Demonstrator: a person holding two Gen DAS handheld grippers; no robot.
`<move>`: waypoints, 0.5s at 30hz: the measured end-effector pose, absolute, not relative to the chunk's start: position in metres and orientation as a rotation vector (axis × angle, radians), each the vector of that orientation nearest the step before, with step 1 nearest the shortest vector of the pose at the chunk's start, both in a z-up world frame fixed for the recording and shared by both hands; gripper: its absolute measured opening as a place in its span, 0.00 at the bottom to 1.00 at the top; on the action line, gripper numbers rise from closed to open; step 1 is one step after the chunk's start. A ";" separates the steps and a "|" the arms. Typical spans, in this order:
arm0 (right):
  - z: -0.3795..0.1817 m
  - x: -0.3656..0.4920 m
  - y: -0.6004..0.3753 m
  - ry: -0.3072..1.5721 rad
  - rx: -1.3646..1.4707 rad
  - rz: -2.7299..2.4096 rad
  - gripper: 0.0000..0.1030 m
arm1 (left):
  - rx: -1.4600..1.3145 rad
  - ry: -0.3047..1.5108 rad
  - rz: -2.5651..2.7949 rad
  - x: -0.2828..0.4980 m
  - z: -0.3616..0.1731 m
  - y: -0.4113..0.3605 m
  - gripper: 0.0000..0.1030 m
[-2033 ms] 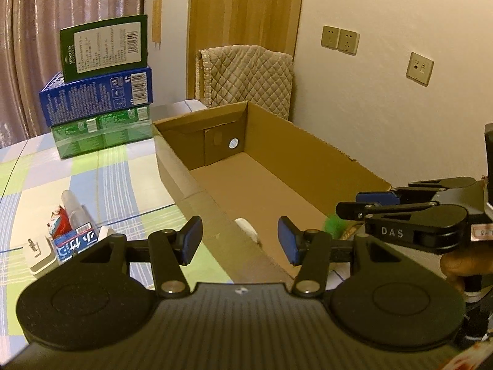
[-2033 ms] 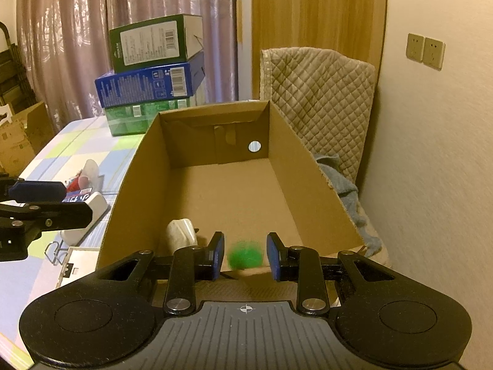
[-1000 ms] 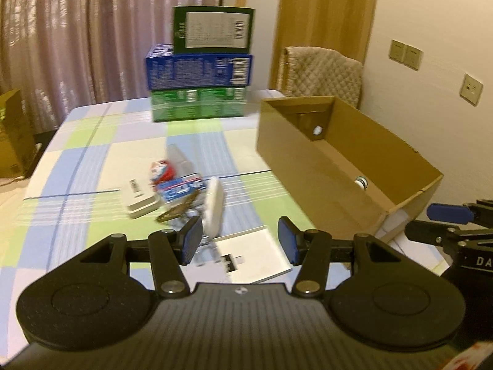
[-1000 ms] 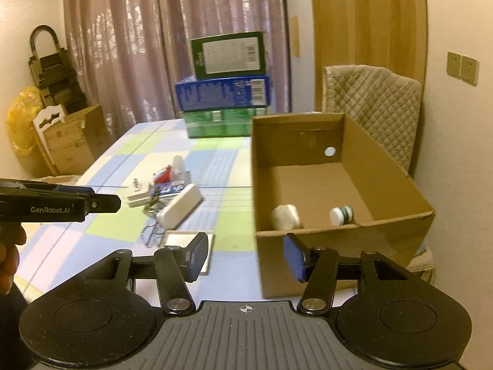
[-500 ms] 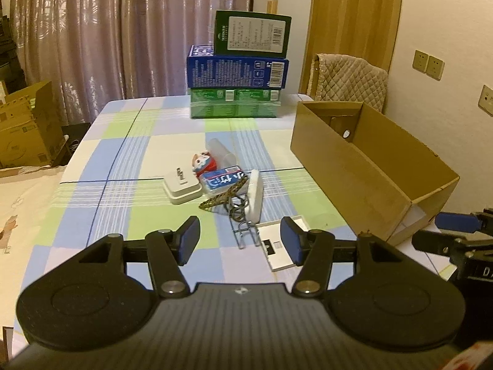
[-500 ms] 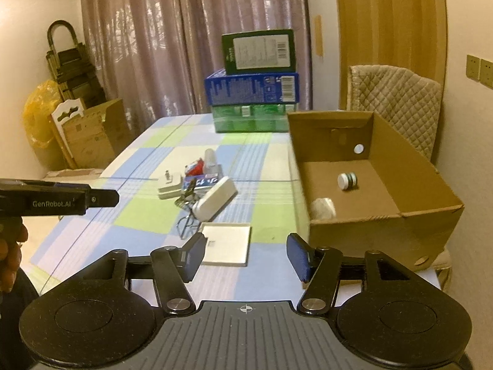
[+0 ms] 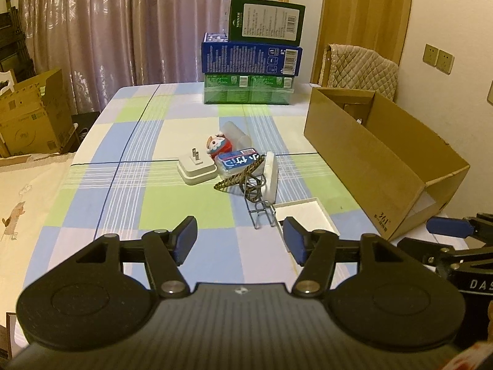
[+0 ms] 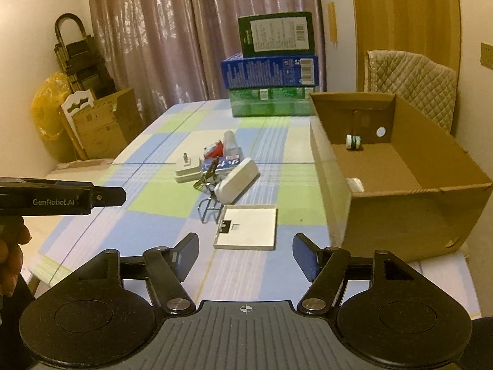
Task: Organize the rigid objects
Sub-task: 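Lower right tool onto white square tray and grasp its rim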
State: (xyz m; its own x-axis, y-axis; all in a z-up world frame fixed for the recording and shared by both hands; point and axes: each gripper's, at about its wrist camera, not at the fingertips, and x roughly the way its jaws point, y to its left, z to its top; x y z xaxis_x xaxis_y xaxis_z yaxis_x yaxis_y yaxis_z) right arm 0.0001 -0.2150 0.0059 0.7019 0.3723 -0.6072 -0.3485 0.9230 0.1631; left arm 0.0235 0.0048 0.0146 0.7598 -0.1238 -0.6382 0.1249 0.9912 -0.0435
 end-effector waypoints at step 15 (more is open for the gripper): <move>-0.039 0.038 -0.188 0.730 0.015 0.402 0.77 | 0.009 0.722 -0.143 0.052 -0.013 0.022 0.62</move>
State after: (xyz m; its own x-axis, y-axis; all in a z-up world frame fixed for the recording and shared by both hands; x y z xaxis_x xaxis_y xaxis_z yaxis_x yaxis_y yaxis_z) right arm 0.0382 -0.1877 -0.0385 0.6728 0.3620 -0.6452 -0.3514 0.9238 0.1519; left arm 0.0518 0.0217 -0.0128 0.7409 -0.1276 -0.6594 0.1340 0.9901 -0.0410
